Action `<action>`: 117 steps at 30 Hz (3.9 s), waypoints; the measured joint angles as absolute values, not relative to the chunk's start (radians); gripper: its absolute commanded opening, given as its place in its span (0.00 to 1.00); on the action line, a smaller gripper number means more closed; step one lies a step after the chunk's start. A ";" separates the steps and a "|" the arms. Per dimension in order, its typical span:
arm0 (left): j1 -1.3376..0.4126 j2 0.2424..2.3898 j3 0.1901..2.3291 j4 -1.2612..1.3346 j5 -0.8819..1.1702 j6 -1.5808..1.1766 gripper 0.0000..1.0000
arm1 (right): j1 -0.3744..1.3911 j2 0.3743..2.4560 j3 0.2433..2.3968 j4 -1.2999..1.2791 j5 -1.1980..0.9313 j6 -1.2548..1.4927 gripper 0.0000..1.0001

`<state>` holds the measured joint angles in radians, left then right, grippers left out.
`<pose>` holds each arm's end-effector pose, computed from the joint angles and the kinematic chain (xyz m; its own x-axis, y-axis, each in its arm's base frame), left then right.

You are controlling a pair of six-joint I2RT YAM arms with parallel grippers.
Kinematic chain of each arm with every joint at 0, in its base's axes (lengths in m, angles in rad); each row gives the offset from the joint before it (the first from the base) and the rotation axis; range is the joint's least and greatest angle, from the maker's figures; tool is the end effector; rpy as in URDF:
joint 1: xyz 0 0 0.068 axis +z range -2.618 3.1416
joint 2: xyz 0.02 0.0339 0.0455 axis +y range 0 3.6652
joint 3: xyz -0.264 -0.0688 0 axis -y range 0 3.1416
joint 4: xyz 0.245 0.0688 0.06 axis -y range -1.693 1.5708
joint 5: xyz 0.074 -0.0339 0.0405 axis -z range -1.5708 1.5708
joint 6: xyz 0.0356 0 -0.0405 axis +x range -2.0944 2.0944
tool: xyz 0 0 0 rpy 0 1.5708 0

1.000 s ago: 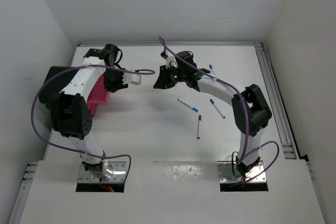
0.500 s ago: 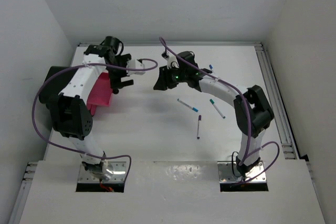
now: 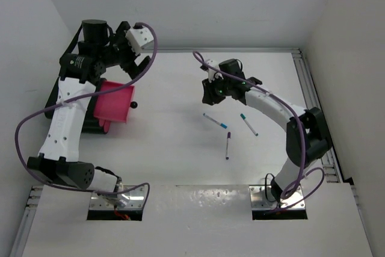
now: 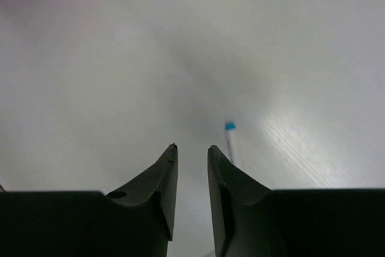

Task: Sort the stationery into containers
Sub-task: Open the drawer in the storage box, then pick up the pen from the center of the board, then place the pen in the drawer.

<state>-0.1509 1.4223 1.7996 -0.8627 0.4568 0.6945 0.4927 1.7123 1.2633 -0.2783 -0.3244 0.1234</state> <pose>0.2748 -0.0577 0.4712 -0.0212 0.5842 -0.8113 0.6952 0.5918 0.4079 0.3334 0.1919 0.2509 -0.6623 -0.2232 -0.7152 -0.5810 0.7557 0.3022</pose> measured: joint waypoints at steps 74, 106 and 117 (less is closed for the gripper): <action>-0.696 1.247 1.102 -0.690 0.563 0.983 0.66 | 0.527 1.702 1.252 -0.682 -1.032 0.113 0.00; -0.233 1.121 1.015 -0.643 -0.181 0.039 0.00 | 0.079 1.427 1.042 -0.538 -0.470 0.097 0.46; -0.090 1.297 1.121 -0.640 -0.202 -0.055 0.23 | 0.043 1.407 0.900 -0.491 -0.252 0.044 0.43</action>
<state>-0.0898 1.2972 1.1210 -0.6399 -0.2024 -0.0547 0.0425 1.4071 0.8997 -0.4911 -0.2523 0.0437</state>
